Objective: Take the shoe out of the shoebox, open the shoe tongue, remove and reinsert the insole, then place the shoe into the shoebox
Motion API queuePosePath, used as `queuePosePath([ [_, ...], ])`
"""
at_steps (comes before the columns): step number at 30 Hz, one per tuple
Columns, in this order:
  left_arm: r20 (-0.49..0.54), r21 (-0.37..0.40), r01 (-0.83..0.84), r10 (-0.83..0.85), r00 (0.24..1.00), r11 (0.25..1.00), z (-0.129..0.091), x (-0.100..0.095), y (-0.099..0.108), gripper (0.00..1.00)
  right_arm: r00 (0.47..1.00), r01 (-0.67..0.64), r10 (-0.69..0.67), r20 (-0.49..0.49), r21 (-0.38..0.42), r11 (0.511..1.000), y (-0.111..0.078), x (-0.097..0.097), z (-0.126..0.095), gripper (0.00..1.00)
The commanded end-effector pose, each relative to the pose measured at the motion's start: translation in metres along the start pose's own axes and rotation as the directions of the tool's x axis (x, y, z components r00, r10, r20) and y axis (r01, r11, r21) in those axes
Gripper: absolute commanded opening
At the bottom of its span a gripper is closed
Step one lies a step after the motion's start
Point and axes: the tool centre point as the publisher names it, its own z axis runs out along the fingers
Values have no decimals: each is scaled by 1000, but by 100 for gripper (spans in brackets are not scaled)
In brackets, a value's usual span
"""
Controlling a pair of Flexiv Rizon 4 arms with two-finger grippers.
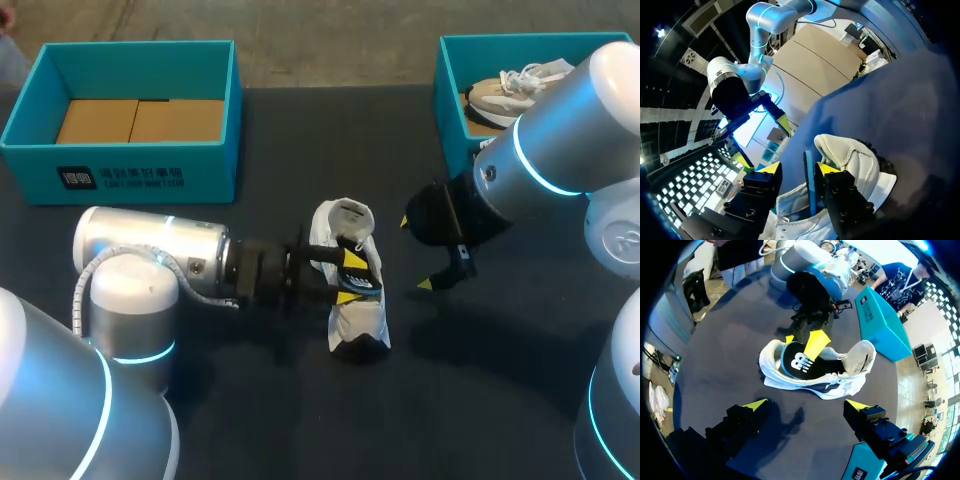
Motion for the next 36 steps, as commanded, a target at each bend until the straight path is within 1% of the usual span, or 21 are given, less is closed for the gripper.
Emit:
queuePosePath([
  [1,10,-10,-1,1,1000,1000,-5,3,-9,37,1000,1,-1,1,0,1000,0,1,-1,100],
  [3,8,-10,2,-2,1000,1000,-5,6,-8,25,1000,1,-1,1,0,1000,0,1,-1,100],
  [5,2,-12,14,-14,1000,1000,-3,8,-5,0,1000,1,-1,1,0,1000,0,1,-1,100],
  [11,-28,-22,21,-21,999,1000,0,12,5,0,1000,1,-1,1,0,1000,0,1,-1,100],
  [15,-29,-27,31,-32,999,999,2,12,11,0,1000,1,-1,1,0,1000,0,1,-1,100],
  [18,-36,-34,34,-35,999,999,3,12,13,0,1000,1,-1,1,0,1000,0,1,-1,100],
  [20,-36,-35,34,-35,999,999,2,11,9,0,1000,1,-1,1,0,1000,0,1,-1,100],
  [21,-33,-33,34,-35,999,999,1,10,7,38,1000,1,-1,1,0,1000,0,1,-1,100],
  [22,-27,-31,34,-35,999,999,0,8,4,59,1000,1,-1,1,0,1000,0,1,-1,100],
  [23,-25,-29,35,-35,999,999,-2,6,1,100,1000,1,-1,1,0,1000,0,1,-1,100],
  [30,-22,-15,16,-16,1000,1000,-13,-8,-16,100,1000,1,-1,1,0,1000,0,1,-1,100],
  [36,-33,-12,-6,5,999,1000,-21,-21,-24,100,1000,1,-1,1,0,1000,0,1,-1,100],
])
